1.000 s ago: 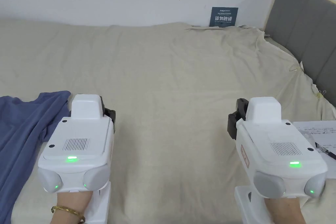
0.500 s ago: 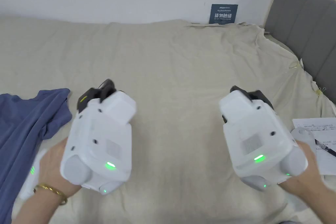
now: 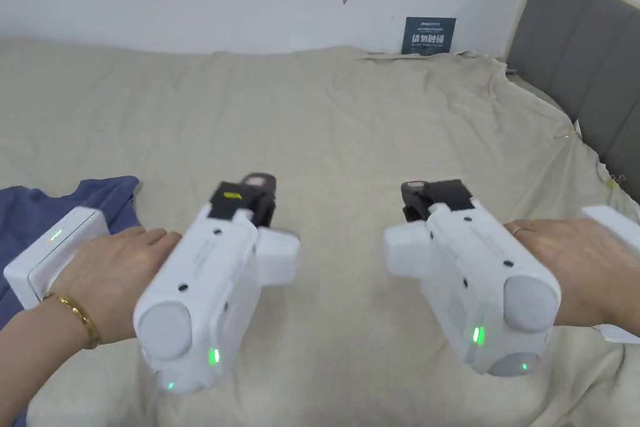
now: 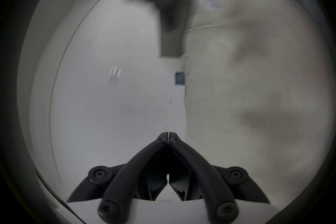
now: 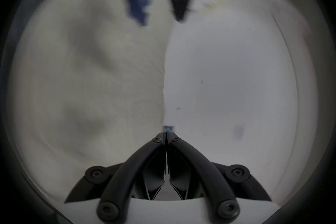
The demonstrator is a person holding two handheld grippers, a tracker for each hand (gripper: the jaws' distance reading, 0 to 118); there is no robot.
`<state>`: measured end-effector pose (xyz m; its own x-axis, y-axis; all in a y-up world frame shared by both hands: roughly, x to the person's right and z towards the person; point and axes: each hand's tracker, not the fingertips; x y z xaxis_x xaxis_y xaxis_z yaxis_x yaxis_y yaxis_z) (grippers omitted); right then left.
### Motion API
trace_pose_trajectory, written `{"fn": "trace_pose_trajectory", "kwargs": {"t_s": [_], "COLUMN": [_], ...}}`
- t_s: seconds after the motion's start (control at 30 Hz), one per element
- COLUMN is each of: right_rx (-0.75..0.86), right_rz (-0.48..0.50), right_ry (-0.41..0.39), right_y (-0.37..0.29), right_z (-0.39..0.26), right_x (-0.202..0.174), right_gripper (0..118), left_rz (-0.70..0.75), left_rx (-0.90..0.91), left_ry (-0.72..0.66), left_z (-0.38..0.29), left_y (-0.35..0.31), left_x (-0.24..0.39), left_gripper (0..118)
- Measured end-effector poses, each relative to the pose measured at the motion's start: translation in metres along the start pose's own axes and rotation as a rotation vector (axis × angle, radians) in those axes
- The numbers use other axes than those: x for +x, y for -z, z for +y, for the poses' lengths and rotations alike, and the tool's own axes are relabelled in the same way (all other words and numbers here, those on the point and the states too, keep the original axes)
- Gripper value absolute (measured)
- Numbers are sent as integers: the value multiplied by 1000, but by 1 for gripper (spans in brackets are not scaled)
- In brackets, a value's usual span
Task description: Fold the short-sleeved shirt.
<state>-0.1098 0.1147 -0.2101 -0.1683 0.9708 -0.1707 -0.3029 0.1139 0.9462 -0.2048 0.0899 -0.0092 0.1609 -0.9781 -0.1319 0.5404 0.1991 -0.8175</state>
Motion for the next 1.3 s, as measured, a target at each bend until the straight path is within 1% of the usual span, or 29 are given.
{"fn": "trace_pose_trajectory", "kwargs": {"t_s": [0.03,0.07,0.13,0.17,0.2,0.23,0.27,0.33,0.37,0.4,0.43,0.47,0.5,0.53,0.6,0.67,0.73,0.83,0.9,1.0,1.1,1.17,1.3], "right_rx": [-20,-39,-50,-47,-42,-42,-39,-31,-40,-47,-52,-48,-55,-67,-81,-89,-86,-78,-69,-66,-71,-72,-70], "right_rz": [38,56,33,17,6,-20,-47,-90,-121,-141,-139,-124,-130,-142,-131,-123,-116,-109,-119,-115,-123,-118,-116], "right_ry": [193,371,641,803,940,1090,1215,1414,1468,1503,1529,1520,1506,1500,1500,1497,1462,1447,1409,1411,1396,1401,1399], "right_y": [1,1,6,5,4,-1,-3,-8,-14,-17,-19,-22,-23,-25,-27,-17,-17,-14,-17,-15,-21,-28,-27], "right_z": [1,-1,-10,-15,-20,-19,-23,-32,-25,-26,-27,-27,-21,-20,-20,-35,-35,-40,-37,-41,-32,-22,-24], "right_x": [12,22,36,41,45,47,46,43,38,33,29,24,22,19,16,11,9,6,3,4,2,4,4], "right_gripper": [0,0,0,0,0,0,0,0,0,0,0,0,0,0,0,0,0,0,0,0,0,0,0], "left_rz": [32,59,109,118,140,184,199,220,221,212,193,189,195,199,183,171,171,170,170,170,163,159,150], "left_rx": [-69,-119,-193,-203,-210,-227,-235,-247,-243,-235,-223,-232,-239,-246,-246,-251,-257,-253,-252,-250,-250,-248,-249], "left_ry": [-222,-460,-875,-1061,-1169,-1237,-1263,-1287,-1318,-1367,-1406,-1417,-1402,-1399,-1402,-1392,-1359,-1325,-1312,-1299,-1298,-1300,-1295], "left_z": [0,-3,-15,-26,-33,-38,-38,-39,-40,-40,-41,-41,-41,-40,-42,-40,-40,-38,-38,-36,-35,-35,-33], "left_y": [5,9,13,12,11,9,4,-2,-7,-6,-9,-11,-12,-10,-10,-9,-8,-7,-5,-6,-7,-7,-7], "left_x": [-17,-35,-64,-72,-74,-71,-70,-59,-54,-48,-44,-40,-36,-31,-29,-26,-25,-23,-23,-21,-20,-19,-17], "left_gripper": [0,0,0,0,0,0,0,0,0,0,0,0,0,0,0,0,0,0,0,0,0,0,0]}}
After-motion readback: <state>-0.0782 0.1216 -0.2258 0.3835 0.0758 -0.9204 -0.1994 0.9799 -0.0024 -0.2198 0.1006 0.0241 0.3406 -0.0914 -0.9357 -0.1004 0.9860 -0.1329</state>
